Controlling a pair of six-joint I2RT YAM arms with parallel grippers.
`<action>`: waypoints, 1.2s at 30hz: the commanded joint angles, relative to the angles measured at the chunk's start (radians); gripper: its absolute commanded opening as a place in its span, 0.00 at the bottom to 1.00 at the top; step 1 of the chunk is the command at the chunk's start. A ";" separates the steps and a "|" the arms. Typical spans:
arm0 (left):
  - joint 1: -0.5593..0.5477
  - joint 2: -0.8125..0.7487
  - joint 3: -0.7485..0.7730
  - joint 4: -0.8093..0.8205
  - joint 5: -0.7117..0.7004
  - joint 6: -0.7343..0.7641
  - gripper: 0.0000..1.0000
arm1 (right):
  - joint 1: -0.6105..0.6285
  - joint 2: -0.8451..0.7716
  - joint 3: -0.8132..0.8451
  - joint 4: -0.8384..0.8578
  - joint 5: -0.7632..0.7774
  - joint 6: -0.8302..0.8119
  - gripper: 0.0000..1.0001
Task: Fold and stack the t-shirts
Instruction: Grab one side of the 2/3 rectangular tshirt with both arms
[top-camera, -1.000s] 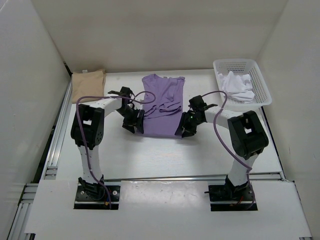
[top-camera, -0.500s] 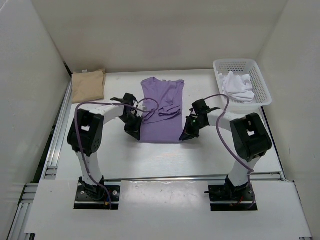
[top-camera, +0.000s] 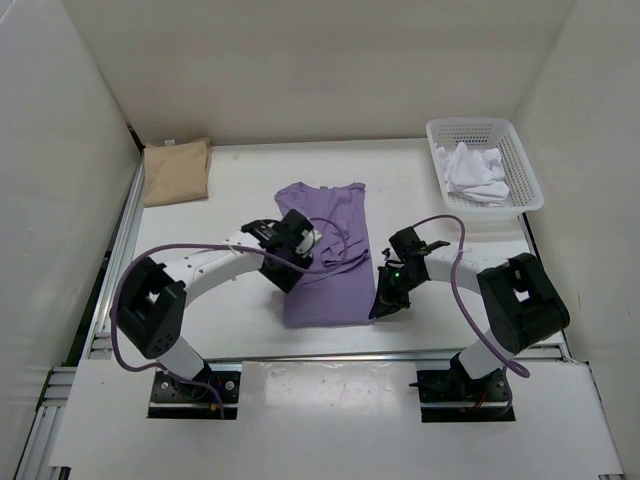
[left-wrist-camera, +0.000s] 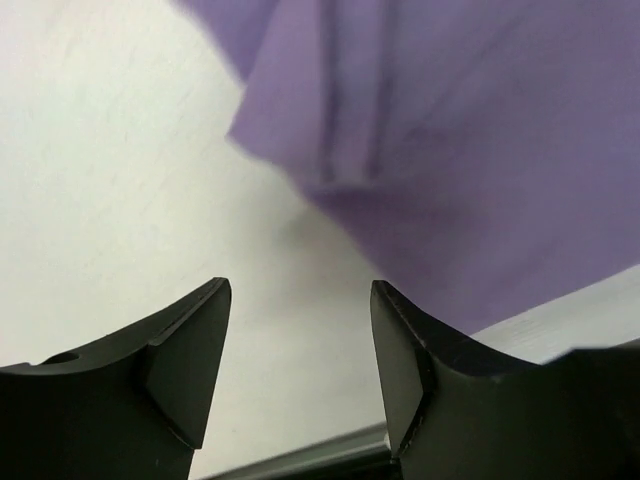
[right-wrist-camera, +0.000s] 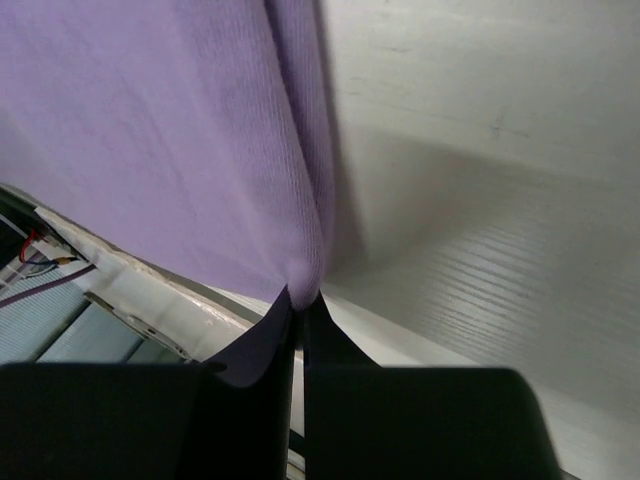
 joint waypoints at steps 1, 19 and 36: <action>-0.143 -0.035 0.054 0.076 -0.135 0.004 0.69 | 0.005 -0.025 -0.006 -0.025 0.008 -0.015 0.00; -0.155 0.185 0.160 0.157 -0.221 0.004 0.69 | 0.005 -0.072 -0.046 -0.015 0.026 -0.006 0.00; 0.032 0.372 0.427 0.024 -0.089 0.004 0.20 | 0.005 -0.054 -0.046 -0.015 0.035 -0.006 0.00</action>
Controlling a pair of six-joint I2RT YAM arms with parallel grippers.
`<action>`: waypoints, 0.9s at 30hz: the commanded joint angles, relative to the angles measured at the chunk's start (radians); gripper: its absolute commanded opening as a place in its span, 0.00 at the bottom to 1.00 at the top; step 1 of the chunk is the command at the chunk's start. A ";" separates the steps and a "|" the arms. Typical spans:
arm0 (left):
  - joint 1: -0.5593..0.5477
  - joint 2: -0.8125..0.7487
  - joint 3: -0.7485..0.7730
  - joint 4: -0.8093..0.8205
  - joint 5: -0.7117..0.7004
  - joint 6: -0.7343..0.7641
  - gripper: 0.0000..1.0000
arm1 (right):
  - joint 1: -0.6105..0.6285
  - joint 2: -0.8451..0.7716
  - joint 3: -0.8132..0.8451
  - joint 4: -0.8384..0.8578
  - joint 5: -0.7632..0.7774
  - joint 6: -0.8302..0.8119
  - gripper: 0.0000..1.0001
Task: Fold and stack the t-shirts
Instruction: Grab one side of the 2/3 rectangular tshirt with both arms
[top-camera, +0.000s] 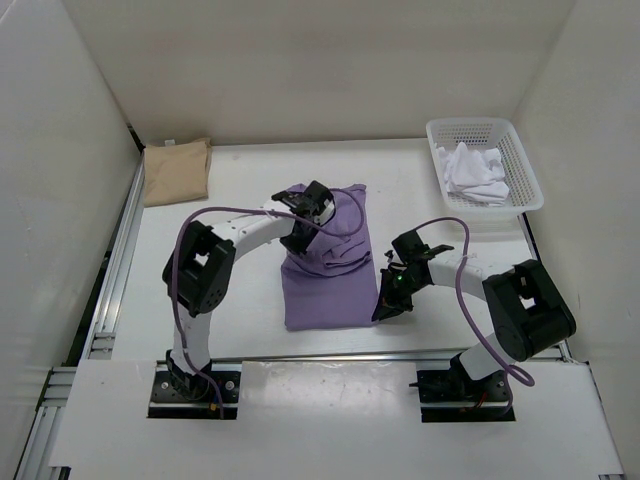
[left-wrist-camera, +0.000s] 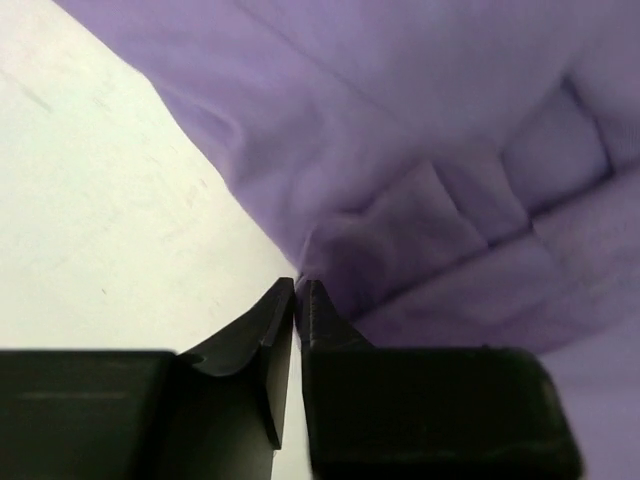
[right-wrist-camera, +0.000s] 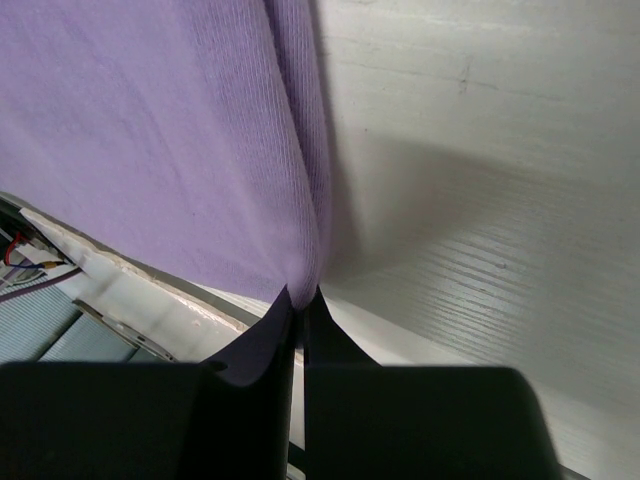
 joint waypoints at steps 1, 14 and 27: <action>0.023 0.019 0.089 -0.008 0.035 -0.002 0.22 | 0.005 -0.003 -0.007 -0.020 0.007 -0.006 0.00; 0.105 -0.090 0.129 -0.004 0.062 -0.002 0.52 | 0.005 0.016 0.003 -0.020 0.007 -0.006 0.00; -0.095 -0.189 -0.112 0.090 0.198 -0.002 0.71 | 0.005 0.034 0.003 -0.020 0.018 -0.006 0.00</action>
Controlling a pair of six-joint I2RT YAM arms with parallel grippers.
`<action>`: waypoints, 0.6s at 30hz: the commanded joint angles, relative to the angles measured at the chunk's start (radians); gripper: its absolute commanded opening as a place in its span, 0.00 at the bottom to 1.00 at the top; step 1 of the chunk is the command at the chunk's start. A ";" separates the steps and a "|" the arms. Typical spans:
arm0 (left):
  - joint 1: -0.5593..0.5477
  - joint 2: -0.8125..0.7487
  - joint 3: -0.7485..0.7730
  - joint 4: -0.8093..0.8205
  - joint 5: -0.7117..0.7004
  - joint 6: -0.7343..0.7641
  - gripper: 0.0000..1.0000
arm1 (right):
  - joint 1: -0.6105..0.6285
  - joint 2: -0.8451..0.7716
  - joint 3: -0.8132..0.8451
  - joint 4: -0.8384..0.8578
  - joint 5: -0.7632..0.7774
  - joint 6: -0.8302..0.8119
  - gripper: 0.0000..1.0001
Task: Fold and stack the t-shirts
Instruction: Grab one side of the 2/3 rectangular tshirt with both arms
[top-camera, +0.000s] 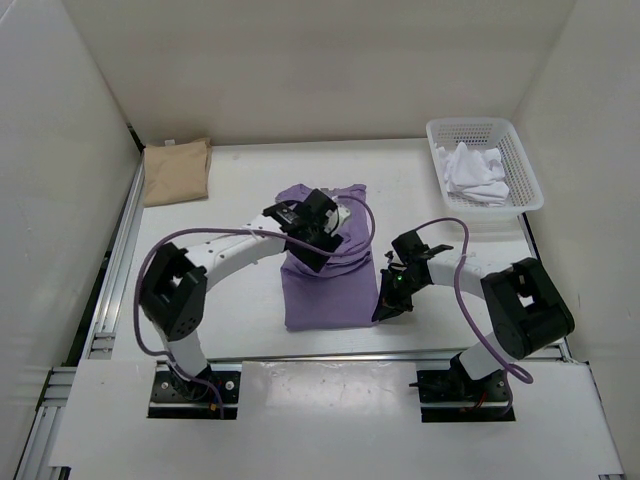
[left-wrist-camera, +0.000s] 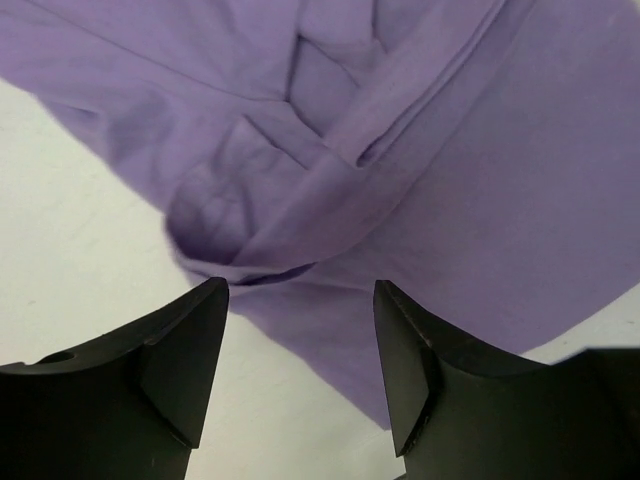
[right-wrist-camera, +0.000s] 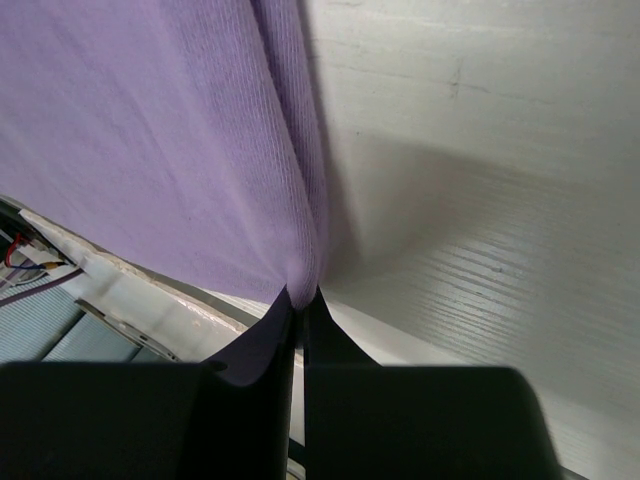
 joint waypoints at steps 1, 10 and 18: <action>-0.017 0.046 -0.027 0.046 0.034 -0.001 0.71 | 0.005 0.022 -0.006 -0.020 0.019 -0.009 0.00; -0.068 0.137 0.003 0.056 0.045 -0.001 0.71 | -0.014 0.013 -0.028 -0.020 0.019 0.001 0.00; -0.077 0.203 0.022 0.056 -0.018 -0.001 0.68 | -0.023 0.004 -0.037 -0.020 0.019 0.001 0.00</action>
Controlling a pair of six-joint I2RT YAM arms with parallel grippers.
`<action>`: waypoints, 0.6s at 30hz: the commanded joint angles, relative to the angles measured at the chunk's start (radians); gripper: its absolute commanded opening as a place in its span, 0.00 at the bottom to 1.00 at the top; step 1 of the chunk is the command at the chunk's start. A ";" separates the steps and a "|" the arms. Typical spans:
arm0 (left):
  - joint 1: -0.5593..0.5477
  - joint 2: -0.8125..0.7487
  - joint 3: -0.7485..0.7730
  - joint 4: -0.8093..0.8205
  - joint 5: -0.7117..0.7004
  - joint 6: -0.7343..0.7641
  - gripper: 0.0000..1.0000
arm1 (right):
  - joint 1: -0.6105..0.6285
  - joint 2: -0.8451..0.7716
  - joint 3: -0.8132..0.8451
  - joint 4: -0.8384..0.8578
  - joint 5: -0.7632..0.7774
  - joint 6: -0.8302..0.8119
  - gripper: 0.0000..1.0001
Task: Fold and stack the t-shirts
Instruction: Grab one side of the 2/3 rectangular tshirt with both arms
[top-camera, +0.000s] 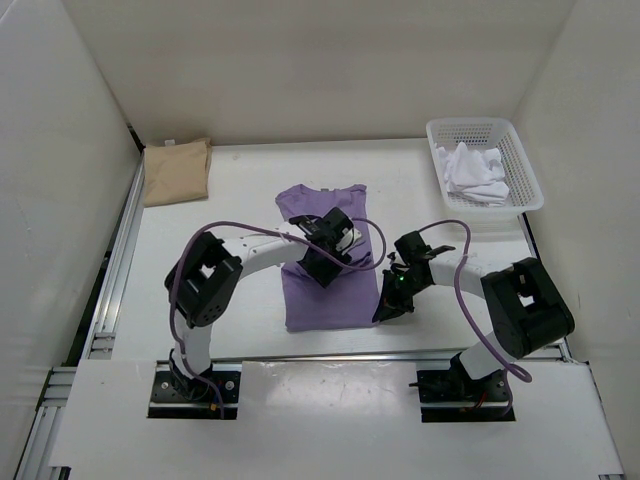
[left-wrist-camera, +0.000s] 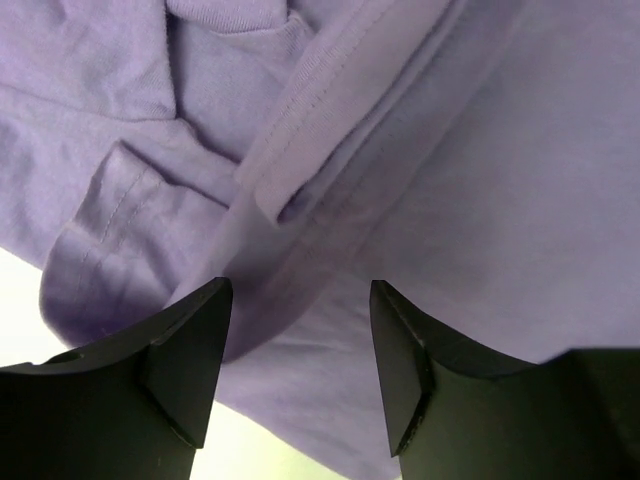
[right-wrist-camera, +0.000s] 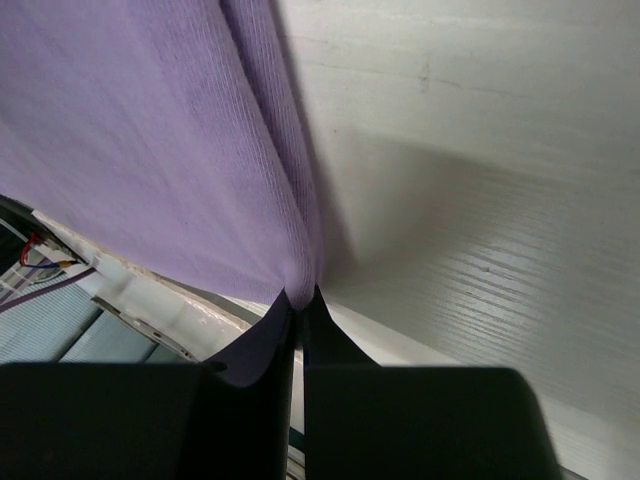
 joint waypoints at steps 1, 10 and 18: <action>-0.007 0.017 0.034 0.027 -0.046 -0.001 0.66 | -0.003 -0.009 -0.032 -0.027 0.040 -0.008 0.00; 0.029 0.060 0.092 0.027 -0.086 -0.001 0.27 | -0.003 -0.028 -0.041 -0.018 0.040 -0.008 0.00; 0.088 0.094 0.152 0.027 -0.086 -0.001 0.29 | -0.003 -0.028 -0.051 -0.018 0.040 -0.008 0.00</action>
